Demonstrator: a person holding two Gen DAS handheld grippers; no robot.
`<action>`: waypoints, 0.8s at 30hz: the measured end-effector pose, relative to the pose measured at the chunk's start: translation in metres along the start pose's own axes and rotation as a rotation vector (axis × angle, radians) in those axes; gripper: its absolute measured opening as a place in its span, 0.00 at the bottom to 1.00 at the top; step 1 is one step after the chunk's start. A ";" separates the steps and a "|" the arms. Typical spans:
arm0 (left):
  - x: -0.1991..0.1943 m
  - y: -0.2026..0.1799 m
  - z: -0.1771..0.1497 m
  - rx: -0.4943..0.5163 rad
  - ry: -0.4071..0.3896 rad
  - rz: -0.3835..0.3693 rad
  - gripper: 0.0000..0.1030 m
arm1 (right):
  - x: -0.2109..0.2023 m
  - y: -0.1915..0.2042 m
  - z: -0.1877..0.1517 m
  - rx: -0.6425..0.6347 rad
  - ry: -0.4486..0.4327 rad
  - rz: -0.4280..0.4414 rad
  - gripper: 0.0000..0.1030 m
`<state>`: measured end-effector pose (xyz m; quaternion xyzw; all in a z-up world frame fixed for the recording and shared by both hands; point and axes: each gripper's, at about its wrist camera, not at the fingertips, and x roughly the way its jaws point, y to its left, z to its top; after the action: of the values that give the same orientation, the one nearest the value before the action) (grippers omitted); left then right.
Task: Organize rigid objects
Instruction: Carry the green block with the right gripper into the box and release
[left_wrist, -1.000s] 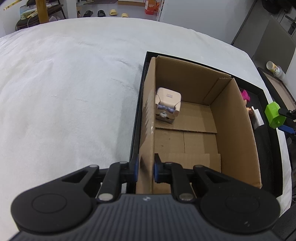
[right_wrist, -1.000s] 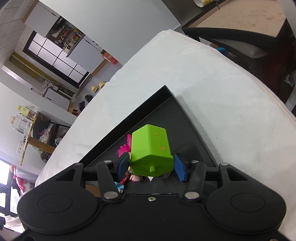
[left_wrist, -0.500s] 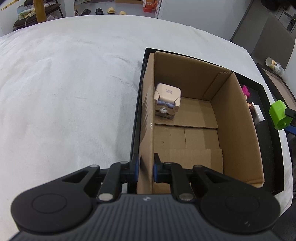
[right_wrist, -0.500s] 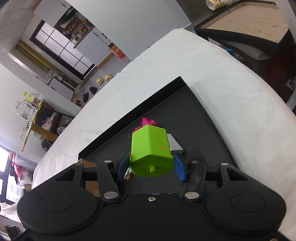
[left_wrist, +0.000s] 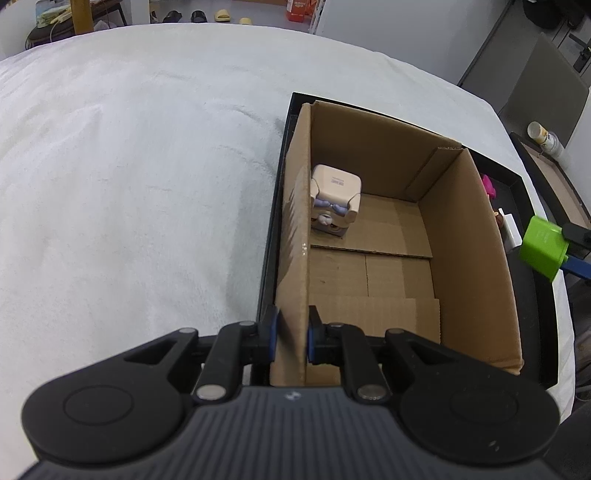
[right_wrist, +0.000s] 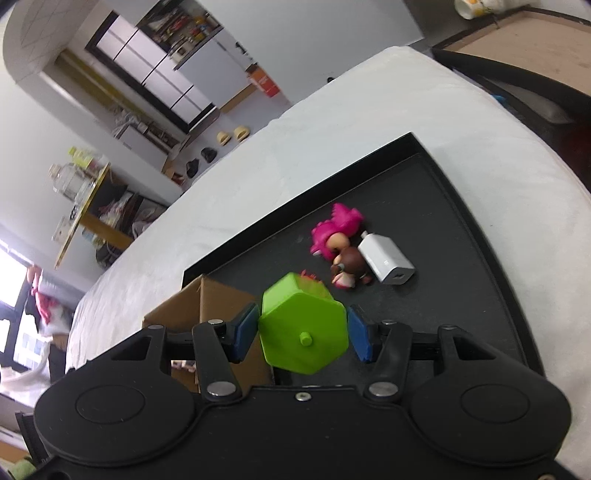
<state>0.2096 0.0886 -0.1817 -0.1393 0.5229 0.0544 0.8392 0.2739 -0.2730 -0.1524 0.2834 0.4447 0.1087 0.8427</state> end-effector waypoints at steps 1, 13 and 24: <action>0.000 0.001 0.000 0.000 0.000 -0.001 0.14 | 0.000 0.004 -0.002 -0.006 0.004 0.002 0.50; 0.000 0.007 -0.002 -0.012 -0.004 -0.036 0.14 | 0.003 0.063 -0.012 -0.090 0.034 0.093 0.50; 0.002 0.012 -0.003 -0.012 -0.012 -0.078 0.16 | 0.020 0.120 -0.015 -0.195 0.053 0.112 0.50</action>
<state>0.2053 0.0986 -0.1867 -0.1642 0.5115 0.0256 0.8431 0.2821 -0.1606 -0.1037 0.2216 0.4374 0.2058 0.8469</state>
